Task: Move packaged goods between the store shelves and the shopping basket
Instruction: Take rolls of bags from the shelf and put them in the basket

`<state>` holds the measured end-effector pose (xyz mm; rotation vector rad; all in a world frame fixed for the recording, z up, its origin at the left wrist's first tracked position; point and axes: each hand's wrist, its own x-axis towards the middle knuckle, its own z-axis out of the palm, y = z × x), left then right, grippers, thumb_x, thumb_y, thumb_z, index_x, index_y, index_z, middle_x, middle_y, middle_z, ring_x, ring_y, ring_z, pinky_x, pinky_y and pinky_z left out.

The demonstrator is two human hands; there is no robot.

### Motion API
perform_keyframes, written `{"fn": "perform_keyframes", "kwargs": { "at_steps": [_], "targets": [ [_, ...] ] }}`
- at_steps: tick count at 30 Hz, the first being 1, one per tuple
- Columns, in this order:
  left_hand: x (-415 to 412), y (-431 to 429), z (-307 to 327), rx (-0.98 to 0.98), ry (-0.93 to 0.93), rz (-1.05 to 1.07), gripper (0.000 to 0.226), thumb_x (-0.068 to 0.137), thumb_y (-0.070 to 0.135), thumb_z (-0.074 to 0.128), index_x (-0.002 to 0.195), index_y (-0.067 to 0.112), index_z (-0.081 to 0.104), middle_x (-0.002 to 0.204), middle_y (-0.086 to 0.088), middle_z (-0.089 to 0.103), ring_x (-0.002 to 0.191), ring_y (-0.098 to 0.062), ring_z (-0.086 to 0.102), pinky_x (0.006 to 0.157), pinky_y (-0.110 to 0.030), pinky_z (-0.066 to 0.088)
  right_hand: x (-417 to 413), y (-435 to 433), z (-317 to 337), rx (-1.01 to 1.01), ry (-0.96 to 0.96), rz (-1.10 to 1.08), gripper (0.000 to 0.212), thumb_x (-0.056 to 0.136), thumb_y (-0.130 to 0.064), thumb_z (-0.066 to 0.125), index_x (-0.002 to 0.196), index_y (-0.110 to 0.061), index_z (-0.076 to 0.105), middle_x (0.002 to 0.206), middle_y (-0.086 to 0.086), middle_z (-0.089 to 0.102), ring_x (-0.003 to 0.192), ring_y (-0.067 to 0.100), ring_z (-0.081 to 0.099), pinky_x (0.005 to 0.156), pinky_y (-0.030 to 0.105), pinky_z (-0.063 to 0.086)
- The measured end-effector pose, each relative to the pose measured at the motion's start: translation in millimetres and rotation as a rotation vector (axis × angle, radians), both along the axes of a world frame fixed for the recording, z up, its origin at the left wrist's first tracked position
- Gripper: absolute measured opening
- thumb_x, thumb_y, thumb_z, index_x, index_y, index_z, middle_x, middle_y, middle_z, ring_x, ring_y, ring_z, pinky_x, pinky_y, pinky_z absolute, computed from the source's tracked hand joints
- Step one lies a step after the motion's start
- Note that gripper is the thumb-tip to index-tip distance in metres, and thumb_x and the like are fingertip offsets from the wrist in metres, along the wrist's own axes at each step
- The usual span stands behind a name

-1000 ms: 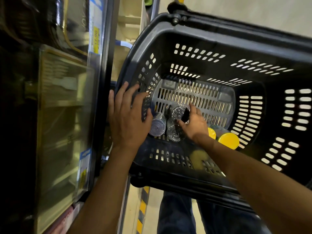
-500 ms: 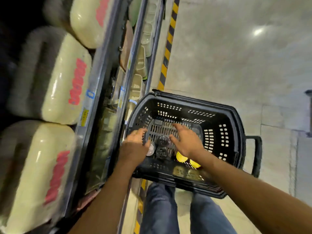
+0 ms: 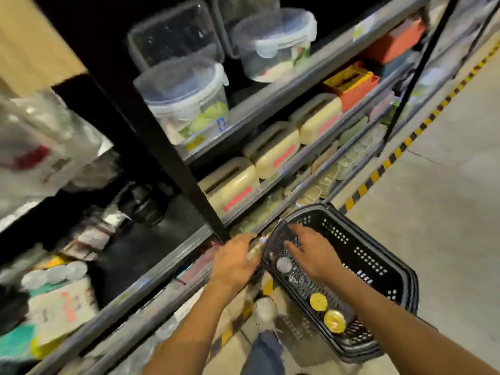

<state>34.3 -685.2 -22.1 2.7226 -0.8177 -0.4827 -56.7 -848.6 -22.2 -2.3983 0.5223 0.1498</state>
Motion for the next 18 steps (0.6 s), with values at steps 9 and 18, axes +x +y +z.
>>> {"fn": "perform_keyframes", "kwargs": {
  "at_steps": [9,18],
  "targets": [
    [-10,199,64,-0.106,-0.114,0.428,0.045,0.095,0.040,0.050,0.137,0.028,0.042,0.137,0.004,0.049,0.121,-0.016,0.050,0.099,-0.032,0.043,55,156,62,-0.061,-0.102,0.432,0.045,0.097,-0.039,0.044,0.139,-0.022,0.039,0.133,0.002,0.052,0.119,0.019,0.052,0.095,0.030,0.038],
    [31,361,66,-0.250,-0.129,0.813,0.045,0.092,0.037,0.056,0.133,0.022,0.048,0.135,-0.001,0.053,0.121,-0.021,0.051,0.096,-0.030,0.039,136,289,63,-0.017,-0.103,0.490,0.051,0.097,-0.038,0.048,0.142,-0.018,0.034,0.140,0.002,0.046,0.125,0.019,0.046,0.099,0.033,0.041]
  ]
}}
